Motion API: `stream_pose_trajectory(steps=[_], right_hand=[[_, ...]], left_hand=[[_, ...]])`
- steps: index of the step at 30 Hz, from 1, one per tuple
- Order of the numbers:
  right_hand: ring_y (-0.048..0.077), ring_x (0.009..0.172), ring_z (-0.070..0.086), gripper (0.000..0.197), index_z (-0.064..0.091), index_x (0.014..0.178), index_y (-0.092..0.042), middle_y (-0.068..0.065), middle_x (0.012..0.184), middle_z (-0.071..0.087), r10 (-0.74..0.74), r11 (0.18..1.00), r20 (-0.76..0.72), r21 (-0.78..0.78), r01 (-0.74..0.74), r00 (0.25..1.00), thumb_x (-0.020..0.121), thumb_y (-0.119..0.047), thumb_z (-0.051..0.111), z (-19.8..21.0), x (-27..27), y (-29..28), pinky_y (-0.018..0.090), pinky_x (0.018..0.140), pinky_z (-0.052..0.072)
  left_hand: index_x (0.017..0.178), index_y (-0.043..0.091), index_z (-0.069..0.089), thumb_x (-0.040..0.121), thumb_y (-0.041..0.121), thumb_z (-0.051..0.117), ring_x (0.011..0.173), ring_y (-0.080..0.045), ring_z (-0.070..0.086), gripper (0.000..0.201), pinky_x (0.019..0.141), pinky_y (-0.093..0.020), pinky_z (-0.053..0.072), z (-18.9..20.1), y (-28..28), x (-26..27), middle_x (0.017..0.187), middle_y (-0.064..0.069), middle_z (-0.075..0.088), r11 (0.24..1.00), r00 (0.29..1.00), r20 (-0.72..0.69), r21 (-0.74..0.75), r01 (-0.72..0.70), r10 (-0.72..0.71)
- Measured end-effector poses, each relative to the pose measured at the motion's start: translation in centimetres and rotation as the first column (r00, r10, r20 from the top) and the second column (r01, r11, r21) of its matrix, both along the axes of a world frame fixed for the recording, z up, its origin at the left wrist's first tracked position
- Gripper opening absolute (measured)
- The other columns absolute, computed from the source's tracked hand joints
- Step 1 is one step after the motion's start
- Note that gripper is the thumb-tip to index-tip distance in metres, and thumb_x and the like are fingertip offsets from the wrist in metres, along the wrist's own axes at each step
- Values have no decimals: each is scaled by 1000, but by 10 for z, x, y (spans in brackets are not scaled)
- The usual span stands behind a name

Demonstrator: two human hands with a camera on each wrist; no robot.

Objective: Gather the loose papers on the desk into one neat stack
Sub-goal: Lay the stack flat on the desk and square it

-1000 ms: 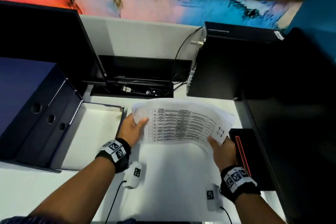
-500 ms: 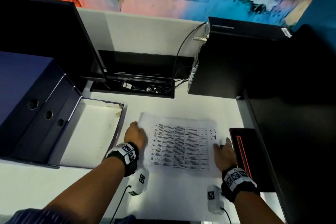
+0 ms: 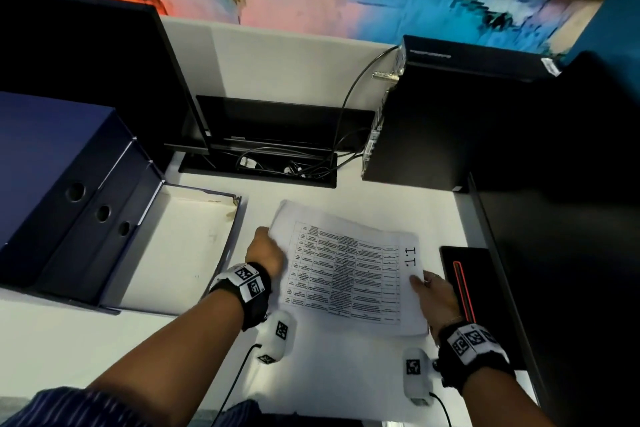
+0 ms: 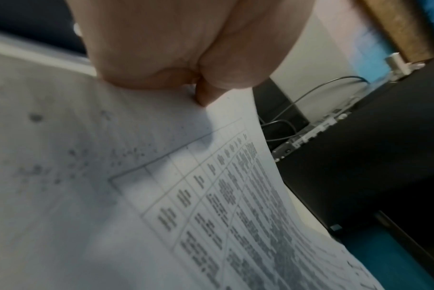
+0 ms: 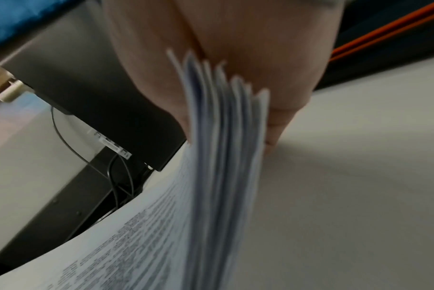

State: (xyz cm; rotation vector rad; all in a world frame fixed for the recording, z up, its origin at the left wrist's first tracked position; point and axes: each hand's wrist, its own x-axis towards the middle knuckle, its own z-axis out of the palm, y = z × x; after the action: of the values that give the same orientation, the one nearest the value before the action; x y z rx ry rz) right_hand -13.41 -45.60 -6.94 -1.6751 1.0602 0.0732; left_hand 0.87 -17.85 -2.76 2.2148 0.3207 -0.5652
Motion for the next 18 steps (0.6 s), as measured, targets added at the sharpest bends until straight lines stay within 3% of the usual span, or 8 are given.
stream_pose_trajectory(steps=[3, 5, 7, 9, 13, 16, 18], right_hand=[[32, 96, 69, 17, 67, 107, -6, 17, 110, 72, -64, 991, 102, 121, 52, 993, 96, -14, 55, 25, 5, -2, 52, 94, 53], [32, 102, 69, 26, 63, 118, -9, 13, 112, 73, -118, 970, 189, 231, 72, 975, 93, -17, 59, 47, 10, 0, 53, 96, 51], [29, 103, 70, 30, 61, 123, -14, 8, 112, 74, -105, 953, 262, 303, 21, 959, 94, -22, 59, 71, 18, 5, 49, 94, 52], [26, 100, 72, 24, 62, 120, -15, 5, 110, 75, -5, 945, 319, 311, -100, 948, 98, -19, 53, 92, 28, 20, 45, 89, 55], [21, 93, 74, 24, 67, 111, -10, 4, 104, 77, 151, 946, 369, 216, -243, 917, 98, -3, 48, 108, 52, 62, 31, 72, 61], [18, 91, 74, 23, 67, 111, -7, 5, 104, 76, 228, 944, 354, 147, -294, 907, 98, -2, 49, 107, 67, 93, 26, 69, 60], [15, 89, 74, 23, 69, 105, -10, 4, 102, 76, 285, 937, 340, 100, -336, 896, 97, -2, 49, 101, 79, 114, 24, 69, 59]], left_hand=[[120, 1, 50, 99, 5, 34, 96, -34, 60, 27, 77, -32, 42, 13, 3, 7, 99, -15, 60, 994, 991, 122, -100, -49, 61], [118, 2, 53, 97, 5, 36, 95, -38, 63, 27, 77, -37, 49, 20, 13, 19, 99, -16, 63, 974, 985, 147, -220, -52, 86], [114, 8, 56, 92, 5, 38, 96, -40, 65, 29, 79, -43, 55, 32, 29, 31, 101, -19, 67, 948, 980, 154, -310, -73, 126], [112, 12, 57, 92, 4, 38, 85, -34, 65, 28, 72, -37, 53, 42, 48, 40, 97, -17, 69, 937, 974, 154, -332, -106, 164], [125, 11, 55, 95, 6, 45, 76, -24, 63, 32, 66, -28, 50, 49, 93, 43, 99, -13, 70, 982, 979, 142, -145, -124, 144], [134, 11, 54, 94, 12, 49, 103, -32, 67, 40, 93, -33, 50, 47, 131, 28, 112, -11, 70, 988, 974, 177, 33, -150, 141], [126, 14, 59, 94, 12, 52, 106, -29, 67, 33, 97, -34, 47, 49, 162, 8, 115, -7, 71, 983, 943, 294, 44, -176, 156]])
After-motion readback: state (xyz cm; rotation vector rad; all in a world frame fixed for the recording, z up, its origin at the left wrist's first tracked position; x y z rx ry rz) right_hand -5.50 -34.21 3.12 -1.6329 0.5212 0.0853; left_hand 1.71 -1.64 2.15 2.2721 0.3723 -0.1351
